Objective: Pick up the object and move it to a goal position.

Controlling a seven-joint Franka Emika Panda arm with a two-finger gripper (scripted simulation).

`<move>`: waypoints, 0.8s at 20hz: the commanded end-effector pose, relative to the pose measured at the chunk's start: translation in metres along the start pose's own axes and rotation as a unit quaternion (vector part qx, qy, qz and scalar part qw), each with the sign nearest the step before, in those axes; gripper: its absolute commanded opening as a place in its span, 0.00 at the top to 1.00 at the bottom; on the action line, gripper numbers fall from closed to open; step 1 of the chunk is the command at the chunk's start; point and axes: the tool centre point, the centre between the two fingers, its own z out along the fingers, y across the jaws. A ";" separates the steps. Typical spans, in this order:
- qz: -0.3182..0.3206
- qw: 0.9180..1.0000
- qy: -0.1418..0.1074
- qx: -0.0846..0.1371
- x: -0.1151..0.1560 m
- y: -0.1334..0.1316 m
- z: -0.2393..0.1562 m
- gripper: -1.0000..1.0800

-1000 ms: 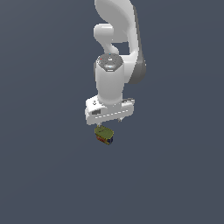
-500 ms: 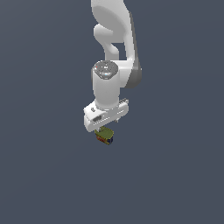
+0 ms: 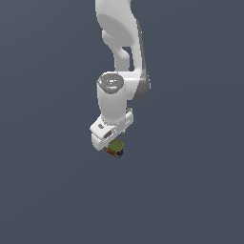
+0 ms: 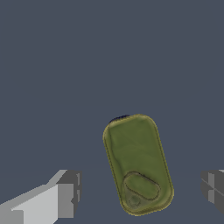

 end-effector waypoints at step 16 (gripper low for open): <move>-0.134 0.991 0.002 0.006 -0.007 0.007 0.020 0.04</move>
